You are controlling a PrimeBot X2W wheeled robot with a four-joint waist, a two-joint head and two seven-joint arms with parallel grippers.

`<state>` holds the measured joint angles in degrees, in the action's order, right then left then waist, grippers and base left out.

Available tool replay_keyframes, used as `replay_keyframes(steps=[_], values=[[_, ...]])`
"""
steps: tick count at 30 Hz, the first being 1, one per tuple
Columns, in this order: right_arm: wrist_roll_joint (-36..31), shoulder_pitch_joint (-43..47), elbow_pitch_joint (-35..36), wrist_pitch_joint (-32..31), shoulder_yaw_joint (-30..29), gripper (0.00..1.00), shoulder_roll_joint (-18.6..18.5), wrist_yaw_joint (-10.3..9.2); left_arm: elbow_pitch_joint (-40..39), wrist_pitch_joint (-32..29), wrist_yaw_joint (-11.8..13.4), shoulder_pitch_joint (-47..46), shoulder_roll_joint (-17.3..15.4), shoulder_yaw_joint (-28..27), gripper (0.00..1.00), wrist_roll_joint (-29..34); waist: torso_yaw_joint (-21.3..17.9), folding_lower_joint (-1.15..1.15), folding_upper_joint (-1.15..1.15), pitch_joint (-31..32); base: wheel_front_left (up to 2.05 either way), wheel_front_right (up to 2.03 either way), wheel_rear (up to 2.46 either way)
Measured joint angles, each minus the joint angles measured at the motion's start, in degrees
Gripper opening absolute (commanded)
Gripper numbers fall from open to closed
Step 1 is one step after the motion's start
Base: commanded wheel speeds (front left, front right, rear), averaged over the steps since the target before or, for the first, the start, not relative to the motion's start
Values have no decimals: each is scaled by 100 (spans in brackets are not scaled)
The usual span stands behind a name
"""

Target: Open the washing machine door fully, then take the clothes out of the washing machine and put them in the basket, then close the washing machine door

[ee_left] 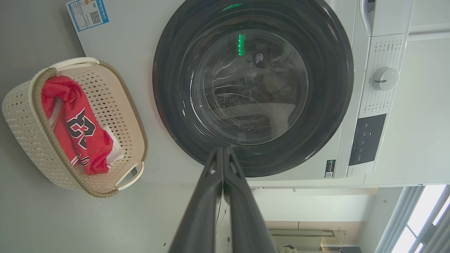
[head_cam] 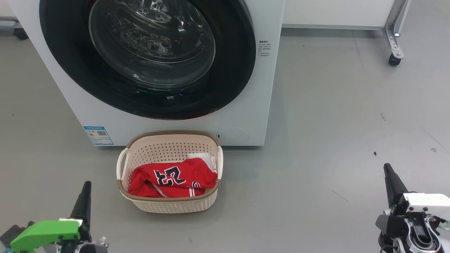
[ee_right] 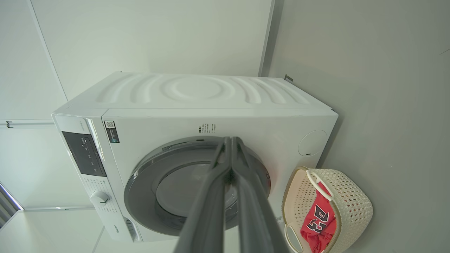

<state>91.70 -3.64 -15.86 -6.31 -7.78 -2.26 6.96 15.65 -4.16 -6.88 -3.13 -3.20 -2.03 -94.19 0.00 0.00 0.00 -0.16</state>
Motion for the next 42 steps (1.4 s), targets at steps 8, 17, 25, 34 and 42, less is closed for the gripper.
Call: replay_keyframes(steps=[8, 17, 25, 34, 42], values=[[0, 0, 0, 0, 1, 0, 0, 0, -1, 0, 0, -1, 0, -2, 0, 0, 0, 0, 0, 0, 0, 0, 0], [0, 0, 0, 0, 1, 0, 0, 0, -1, -7, 0, -1, 1, -4, 0, 0, 0, 0, 0, 0, 0, 0, 0], [0, 0, 0, 0, 1, 0, 0, 0, -1, -8, 0, -1, 1, -7, 0, 0, 0, 0, 0, 0, 0, 0, 0], [0, 1, 1, 0, 1, 0, 0, 0, -1, -8, 0, -2, 1, -10, 0, 0, 0, 0, 0, 0, 0, 0, 0], [0, 1, 1, 0, 1, 0, 0, 1, -1, -9, 0, -2, 1, -13, 0, 0, 0, 0, 0, -1, 0, 0, 0]])
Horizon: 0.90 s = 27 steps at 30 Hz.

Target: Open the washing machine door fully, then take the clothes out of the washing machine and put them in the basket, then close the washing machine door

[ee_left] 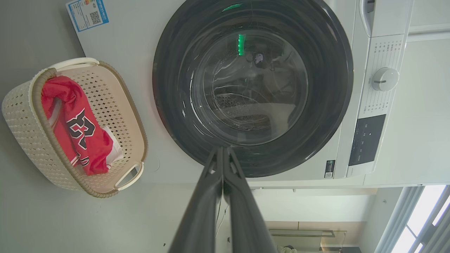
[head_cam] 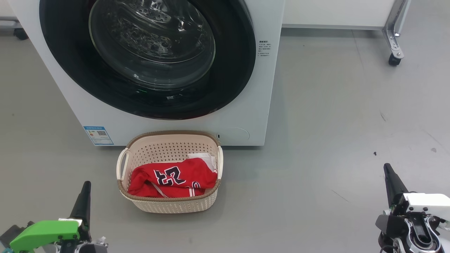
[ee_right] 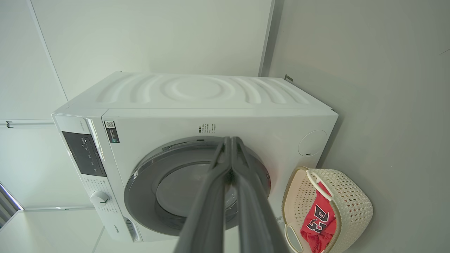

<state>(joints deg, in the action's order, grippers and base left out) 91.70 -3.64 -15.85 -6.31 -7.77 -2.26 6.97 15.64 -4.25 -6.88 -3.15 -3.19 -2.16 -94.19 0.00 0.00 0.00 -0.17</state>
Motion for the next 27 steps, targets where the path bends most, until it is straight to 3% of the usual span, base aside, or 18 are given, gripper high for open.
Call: replay_keyframes(steps=[27], values=[[0, 0, 1, 0, 0, 0, 0, -1, -1, -26, 0, -1, 1, -16, 0, 0, 0, 0, 0, 0, 0, 0, 0]])
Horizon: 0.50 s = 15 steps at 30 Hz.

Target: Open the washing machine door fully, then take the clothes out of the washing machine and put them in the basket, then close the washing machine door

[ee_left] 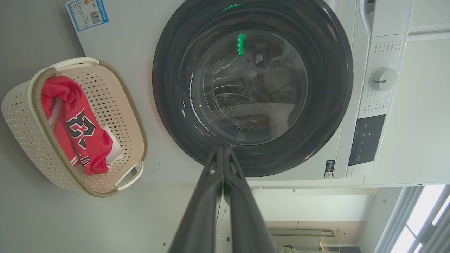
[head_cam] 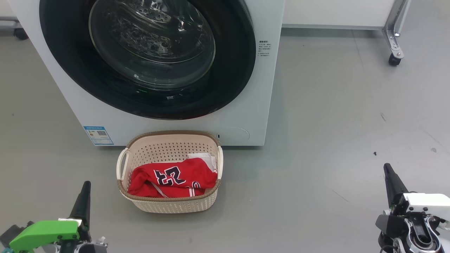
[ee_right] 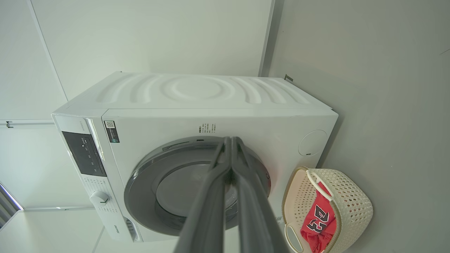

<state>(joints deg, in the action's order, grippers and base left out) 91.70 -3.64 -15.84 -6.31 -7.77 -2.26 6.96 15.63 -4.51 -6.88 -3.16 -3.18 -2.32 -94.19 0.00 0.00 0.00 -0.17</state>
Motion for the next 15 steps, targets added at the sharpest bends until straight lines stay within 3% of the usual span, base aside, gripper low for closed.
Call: replay_keyframes(steps=[15], values=[[1, 0, 0, 0, 0, 0, 0, 0, 0, -2, 0, 0, 0, -7, 0, 1, 0, 0, 0, 0, 0, 0, 0]])
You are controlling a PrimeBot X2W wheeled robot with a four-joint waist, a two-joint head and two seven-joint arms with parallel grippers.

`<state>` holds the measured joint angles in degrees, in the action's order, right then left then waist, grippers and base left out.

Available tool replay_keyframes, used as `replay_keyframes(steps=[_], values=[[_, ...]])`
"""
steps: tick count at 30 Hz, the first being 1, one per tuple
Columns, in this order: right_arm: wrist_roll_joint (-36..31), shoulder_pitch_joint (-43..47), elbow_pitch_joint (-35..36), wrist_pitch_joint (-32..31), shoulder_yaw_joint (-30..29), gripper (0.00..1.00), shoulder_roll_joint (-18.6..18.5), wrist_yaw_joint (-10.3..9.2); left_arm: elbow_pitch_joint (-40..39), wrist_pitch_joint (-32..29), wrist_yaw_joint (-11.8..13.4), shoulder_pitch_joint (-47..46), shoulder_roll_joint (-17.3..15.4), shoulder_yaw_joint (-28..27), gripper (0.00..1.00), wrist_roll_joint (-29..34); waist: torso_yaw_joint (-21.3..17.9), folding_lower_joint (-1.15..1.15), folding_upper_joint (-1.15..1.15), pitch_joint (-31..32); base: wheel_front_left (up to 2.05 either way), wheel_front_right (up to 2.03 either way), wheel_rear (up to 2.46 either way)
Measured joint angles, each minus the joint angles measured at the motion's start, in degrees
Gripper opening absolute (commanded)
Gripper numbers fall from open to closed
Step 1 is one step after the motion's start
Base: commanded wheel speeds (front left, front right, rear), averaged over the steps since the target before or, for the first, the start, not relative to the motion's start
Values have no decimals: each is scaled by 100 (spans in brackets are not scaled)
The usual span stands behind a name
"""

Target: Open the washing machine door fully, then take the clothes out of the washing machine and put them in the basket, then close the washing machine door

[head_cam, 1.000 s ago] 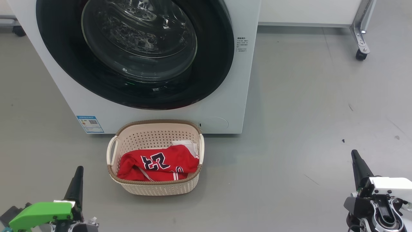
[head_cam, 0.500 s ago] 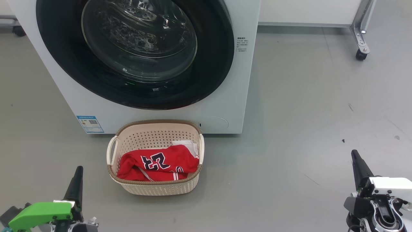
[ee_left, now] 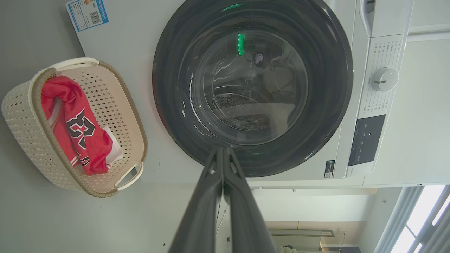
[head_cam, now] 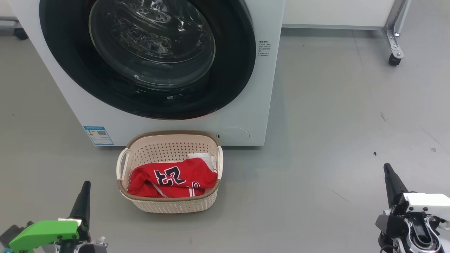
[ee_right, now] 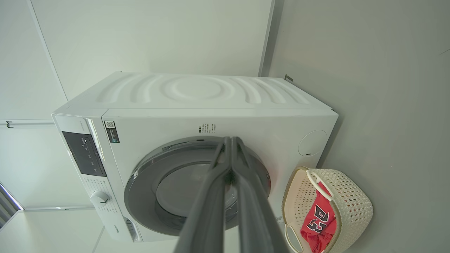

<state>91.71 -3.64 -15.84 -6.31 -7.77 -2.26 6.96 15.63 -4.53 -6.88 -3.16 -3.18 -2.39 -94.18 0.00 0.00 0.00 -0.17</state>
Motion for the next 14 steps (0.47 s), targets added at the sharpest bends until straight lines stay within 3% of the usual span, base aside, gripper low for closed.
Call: replay_keyframes(steps=[14], values=[[0, 0, 0, 0, 0, 0, 0, 1, 0, -1, 0, -1, 1, -3, 0, 0, 0, 0, 0, 0, 0, 0, 0]])
